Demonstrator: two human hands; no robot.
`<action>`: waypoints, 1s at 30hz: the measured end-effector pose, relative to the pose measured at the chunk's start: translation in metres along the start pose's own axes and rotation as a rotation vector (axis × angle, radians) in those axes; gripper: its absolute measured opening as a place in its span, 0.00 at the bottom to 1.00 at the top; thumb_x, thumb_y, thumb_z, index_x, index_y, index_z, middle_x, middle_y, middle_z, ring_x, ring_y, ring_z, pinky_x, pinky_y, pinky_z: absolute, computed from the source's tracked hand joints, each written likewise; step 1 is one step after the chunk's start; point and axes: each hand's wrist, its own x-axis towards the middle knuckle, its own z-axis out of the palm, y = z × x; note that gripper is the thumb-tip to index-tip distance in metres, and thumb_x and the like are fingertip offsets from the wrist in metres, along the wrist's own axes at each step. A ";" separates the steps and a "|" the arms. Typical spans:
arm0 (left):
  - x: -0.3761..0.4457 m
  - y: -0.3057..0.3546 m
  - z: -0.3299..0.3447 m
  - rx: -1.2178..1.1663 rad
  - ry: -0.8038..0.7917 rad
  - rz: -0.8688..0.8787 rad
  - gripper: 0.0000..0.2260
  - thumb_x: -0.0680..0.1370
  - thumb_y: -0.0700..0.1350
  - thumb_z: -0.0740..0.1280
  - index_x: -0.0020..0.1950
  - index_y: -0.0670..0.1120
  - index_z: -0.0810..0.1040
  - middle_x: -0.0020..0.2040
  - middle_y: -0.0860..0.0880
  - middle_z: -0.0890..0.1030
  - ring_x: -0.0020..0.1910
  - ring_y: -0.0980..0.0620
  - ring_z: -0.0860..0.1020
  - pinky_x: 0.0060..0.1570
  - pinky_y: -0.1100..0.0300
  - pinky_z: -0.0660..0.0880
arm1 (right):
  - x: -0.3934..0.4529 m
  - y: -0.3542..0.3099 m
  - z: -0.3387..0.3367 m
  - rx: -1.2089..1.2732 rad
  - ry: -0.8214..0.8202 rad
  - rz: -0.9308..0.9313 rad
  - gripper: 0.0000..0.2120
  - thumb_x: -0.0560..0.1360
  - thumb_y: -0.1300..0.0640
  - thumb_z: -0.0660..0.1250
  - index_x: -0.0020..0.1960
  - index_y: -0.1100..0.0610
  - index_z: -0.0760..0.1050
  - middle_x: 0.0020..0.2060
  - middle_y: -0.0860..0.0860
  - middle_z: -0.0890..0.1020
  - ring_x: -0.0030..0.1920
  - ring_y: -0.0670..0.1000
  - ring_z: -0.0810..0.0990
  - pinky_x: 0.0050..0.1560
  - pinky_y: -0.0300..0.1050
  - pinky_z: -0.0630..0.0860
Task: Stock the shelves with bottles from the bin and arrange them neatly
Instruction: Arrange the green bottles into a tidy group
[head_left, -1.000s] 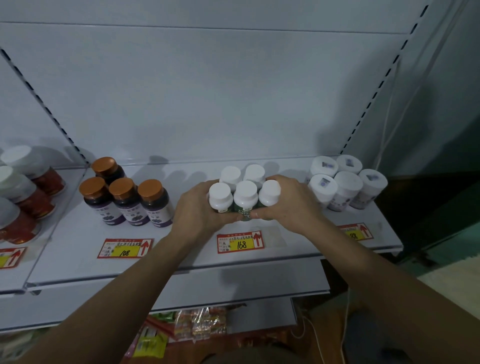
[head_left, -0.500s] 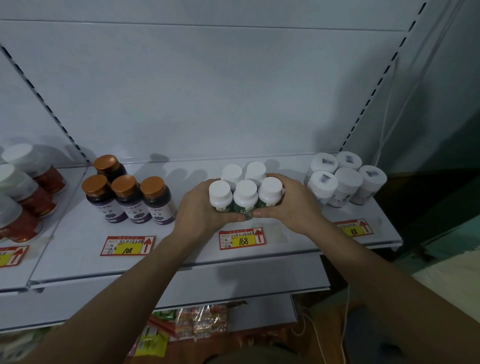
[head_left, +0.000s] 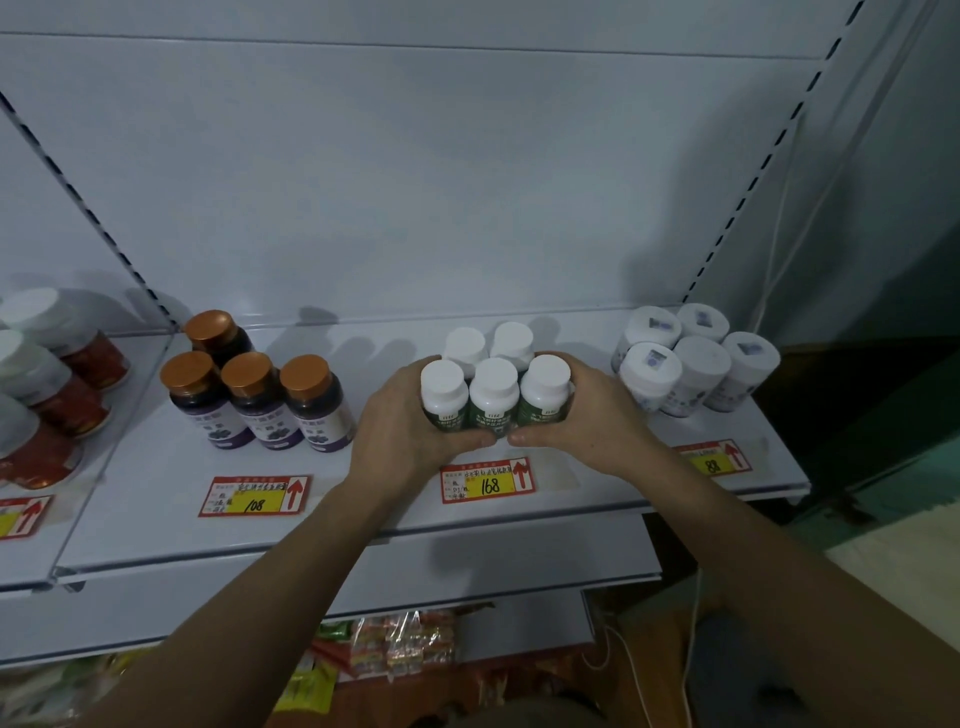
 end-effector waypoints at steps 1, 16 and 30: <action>-0.001 0.000 0.002 0.005 0.008 -0.002 0.36 0.59 0.62 0.82 0.64 0.58 0.74 0.58 0.57 0.82 0.54 0.55 0.80 0.54 0.47 0.80 | 0.000 0.001 0.003 0.012 0.004 -0.003 0.39 0.58 0.46 0.86 0.65 0.45 0.74 0.55 0.39 0.83 0.55 0.43 0.81 0.56 0.45 0.78; -0.004 0.005 0.005 -0.014 0.026 -0.079 0.37 0.59 0.68 0.78 0.64 0.57 0.74 0.56 0.60 0.81 0.52 0.60 0.80 0.53 0.55 0.80 | 0.001 0.008 0.013 0.089 0.041 -0.001 0.36 0.62 0.49 0.85 0.65 0.46 0.72 0.53 0.38 0.80 0.54 0.44 0.79 0.51 0.39 0.74; -0.001 0.013 0.000 -0.041 -0.012 -0.097 0.37 0.57 0.71 0.77 0.63 0.65 0.71 0.54 0.67 0.79 0.53 0.62 0.80 0.54 0.53 0.80 | 0.009 0.001 0.004 0.097 -0.023 -0.024 0.38 0.60 0.46 0.85 0.66 0.46 0.74 0.56 0.40 0.83 0.56 0.45 0.81 0.54 0.43 0.76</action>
